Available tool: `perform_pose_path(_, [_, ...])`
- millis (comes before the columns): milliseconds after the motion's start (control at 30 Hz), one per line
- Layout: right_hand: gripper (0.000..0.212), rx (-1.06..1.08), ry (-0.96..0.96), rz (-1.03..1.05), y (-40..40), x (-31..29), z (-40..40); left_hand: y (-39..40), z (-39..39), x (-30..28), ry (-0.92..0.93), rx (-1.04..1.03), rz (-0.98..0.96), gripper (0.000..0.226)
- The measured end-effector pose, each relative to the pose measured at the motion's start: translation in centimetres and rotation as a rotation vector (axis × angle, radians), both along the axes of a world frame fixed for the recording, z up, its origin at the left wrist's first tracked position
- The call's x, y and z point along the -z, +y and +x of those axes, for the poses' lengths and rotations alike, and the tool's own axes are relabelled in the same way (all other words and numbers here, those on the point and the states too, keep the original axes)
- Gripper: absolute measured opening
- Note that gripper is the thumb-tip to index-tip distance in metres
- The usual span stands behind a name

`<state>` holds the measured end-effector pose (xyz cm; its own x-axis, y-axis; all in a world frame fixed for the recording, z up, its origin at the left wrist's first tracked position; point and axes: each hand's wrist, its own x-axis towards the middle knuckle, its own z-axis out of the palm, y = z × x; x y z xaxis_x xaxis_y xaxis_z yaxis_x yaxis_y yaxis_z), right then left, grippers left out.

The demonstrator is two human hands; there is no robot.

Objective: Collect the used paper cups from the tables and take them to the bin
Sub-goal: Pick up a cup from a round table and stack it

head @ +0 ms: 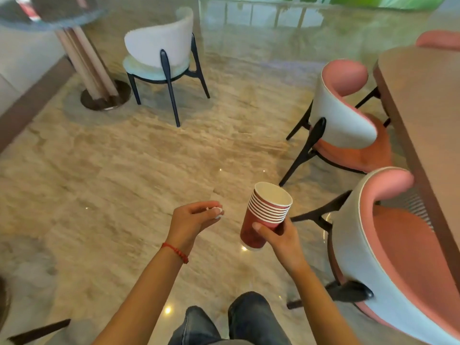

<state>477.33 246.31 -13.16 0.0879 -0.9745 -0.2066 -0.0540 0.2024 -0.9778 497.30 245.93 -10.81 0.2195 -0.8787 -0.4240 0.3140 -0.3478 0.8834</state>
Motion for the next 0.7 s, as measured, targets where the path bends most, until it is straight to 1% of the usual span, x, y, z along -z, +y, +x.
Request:
perform_pose_path(67, [0.055,-0.015,0.008,-0.002,-3.8,0.3,0.2,-3.4,0.3,0.4,0.001,-0.017,-0.006,0.016])
perform_pose_path(233, [0.044,-0.064,0.026,-0.047,-13.9,0.8,1.1,-12.4,1.0,1.3,-0.012,-0.054,-0.022,0.013])
perform_pose_path(500, [0.049,-0.167,0.019,-0.025,-29.5,-0.4,2.2,-25.8,2.2,0.2,0.010,-0.142,-0.032,0.014])
perform_pose_path(600, [0.048,-0.183,0.013,-0.011,-33.9,-0.3,3.5,-29.7,3.1,0.4,0.019,-0.158,-0.018,0.014])
perform_pose_path(700, [0.047,-0.205,0.048,0.008,-37.8,0.6,5.1,-33.6,4.6,1.2,0.029,-0.174,0.001,0.014])
